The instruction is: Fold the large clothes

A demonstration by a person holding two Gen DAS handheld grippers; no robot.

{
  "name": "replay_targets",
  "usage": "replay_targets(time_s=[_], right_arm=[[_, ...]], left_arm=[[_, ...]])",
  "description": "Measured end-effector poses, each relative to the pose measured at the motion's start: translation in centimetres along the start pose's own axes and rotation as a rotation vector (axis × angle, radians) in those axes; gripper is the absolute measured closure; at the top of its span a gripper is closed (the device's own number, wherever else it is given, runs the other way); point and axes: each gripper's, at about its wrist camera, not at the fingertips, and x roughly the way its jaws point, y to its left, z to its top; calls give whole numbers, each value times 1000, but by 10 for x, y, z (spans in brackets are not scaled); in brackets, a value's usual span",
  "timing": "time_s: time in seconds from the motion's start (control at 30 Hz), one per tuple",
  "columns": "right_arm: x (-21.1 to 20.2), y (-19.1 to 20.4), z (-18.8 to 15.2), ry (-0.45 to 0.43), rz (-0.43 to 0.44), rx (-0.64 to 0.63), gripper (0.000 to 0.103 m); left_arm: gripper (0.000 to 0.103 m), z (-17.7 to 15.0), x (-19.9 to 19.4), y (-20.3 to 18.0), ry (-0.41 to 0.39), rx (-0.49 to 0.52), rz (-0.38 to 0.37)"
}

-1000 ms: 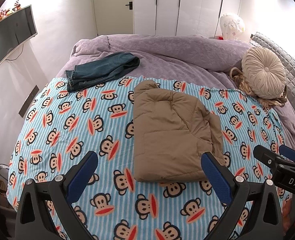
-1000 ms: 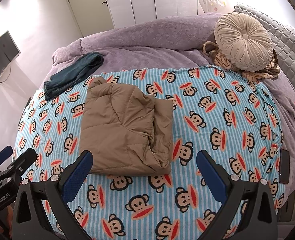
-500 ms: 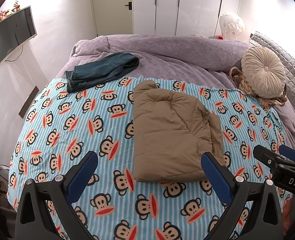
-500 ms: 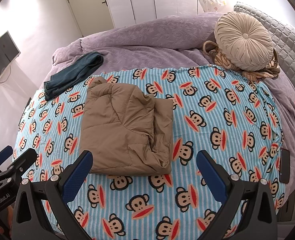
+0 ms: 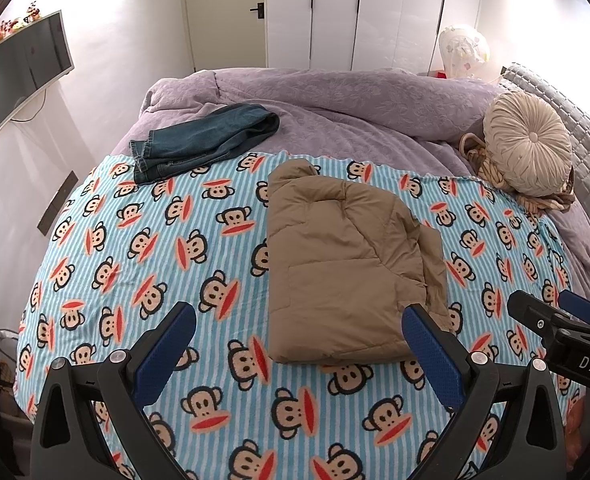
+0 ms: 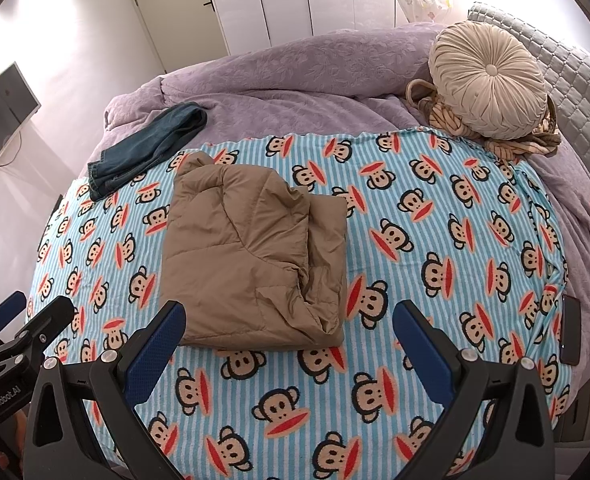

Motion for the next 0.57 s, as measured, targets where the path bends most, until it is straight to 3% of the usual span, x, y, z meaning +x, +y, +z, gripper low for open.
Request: replay_targets(time_s=[0.57], right_arm=[[0,4,-11,7,0,6,0]], left_arm=[[0,4,3,2,-5,13,-19]])
